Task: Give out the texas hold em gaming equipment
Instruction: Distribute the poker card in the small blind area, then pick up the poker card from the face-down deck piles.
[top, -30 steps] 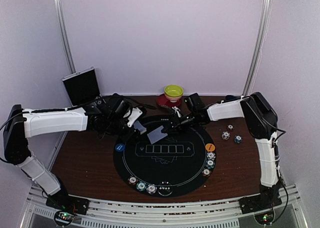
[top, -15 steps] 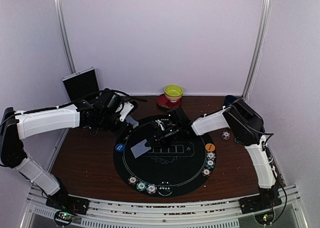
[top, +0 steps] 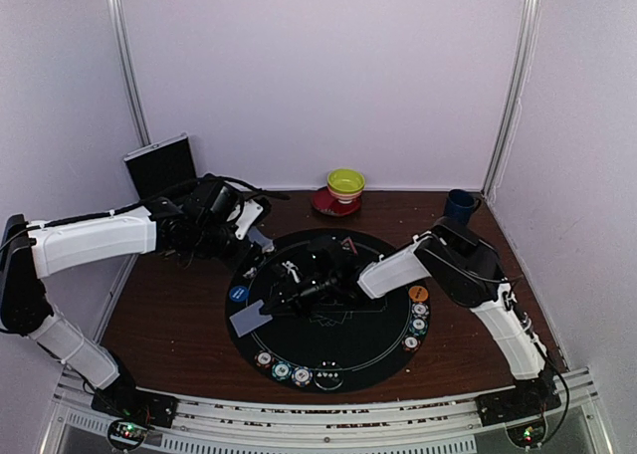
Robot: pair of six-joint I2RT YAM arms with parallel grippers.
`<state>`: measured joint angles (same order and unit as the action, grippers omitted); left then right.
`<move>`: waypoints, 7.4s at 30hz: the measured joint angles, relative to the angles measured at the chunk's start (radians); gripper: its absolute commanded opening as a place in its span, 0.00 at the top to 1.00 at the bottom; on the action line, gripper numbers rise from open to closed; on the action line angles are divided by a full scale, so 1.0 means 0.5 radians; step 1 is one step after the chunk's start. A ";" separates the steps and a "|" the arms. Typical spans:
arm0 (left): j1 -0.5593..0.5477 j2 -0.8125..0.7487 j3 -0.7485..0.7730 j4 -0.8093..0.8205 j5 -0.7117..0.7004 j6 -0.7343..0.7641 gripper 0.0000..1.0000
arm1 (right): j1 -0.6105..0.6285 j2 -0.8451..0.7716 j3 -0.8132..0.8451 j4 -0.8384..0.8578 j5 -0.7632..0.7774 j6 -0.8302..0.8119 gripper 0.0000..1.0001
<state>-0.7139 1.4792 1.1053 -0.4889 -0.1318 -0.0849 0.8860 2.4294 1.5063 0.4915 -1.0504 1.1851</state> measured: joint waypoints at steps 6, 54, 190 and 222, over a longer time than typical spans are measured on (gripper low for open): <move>0.000 0.000 0.000 0.000 0.000 0.001 0.42 | 0.012 0.031 -0.006 0.175 0.048 0.198 1.00; 0.024 -0.004 0.000 0.005 0.009 0.000 0.43 | -0.088 0.040 0.259 -0.498 0.517 -0.219 1.00; -0.172 0.234 0.095 -0.005 0.169 -0.036 0.43 | -0.703 -1.002 -0.162 -0.644 0.185 -0.989 0.31; -0.255 0.294 0.113 0.137 0.365 0.060 0.42 | -0.531 -0.613 -0.448 0.146 -0.090 -0.192 0.34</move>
<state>-0.8413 1.6264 1.1618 -0.4202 0.0505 -0.0551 0.6205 2.1227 1.2823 0.5648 -1.0954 1.0889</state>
